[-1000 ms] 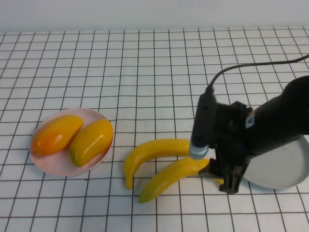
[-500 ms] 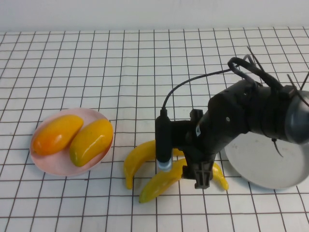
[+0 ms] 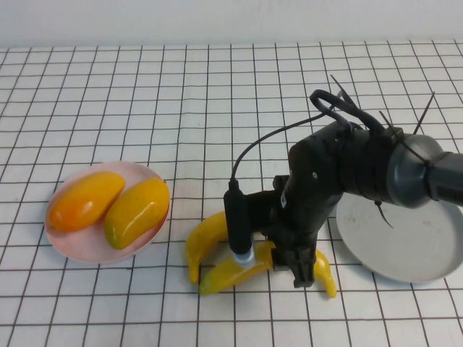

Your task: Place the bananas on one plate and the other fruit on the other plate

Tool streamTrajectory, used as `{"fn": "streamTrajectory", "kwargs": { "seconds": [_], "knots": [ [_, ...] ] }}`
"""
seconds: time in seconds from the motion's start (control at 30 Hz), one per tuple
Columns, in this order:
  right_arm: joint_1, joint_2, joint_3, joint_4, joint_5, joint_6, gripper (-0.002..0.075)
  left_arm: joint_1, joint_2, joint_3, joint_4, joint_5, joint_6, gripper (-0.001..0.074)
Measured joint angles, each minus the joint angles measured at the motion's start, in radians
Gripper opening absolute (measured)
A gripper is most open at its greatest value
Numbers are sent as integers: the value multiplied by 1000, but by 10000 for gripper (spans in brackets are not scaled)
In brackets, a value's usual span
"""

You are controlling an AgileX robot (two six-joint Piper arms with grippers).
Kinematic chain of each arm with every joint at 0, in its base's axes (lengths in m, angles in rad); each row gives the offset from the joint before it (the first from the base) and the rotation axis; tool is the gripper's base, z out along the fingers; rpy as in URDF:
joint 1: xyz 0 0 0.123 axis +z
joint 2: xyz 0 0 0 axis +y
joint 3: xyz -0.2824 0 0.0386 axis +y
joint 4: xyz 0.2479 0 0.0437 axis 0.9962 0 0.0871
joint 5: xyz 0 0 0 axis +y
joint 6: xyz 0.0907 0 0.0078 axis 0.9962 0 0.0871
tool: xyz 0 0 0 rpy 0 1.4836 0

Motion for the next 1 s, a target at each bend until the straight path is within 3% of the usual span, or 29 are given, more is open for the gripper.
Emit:
{"fn": "streamTrajectory", "kwargs": {
  "seconds": [0.13,0.37,0.53,0.77,1.0],
  "knots": [
    [0,-3,-7,0,5,75,321,0,0,0,0,0,0,-1],
    [-21,-156,-39,-35,129,393,321,0,0,0,0,0,0,-1],
    [-178,-298,17,-48,202,577,321,0,0,0,0,0,0,-1],
    [-440,-358,199,-66,93,709,321,0,0,0,0,0,0,-1],
    [-483,-266,210,-190,46,790,321,0,0,0,0,0,0,-1]
  ]
}}
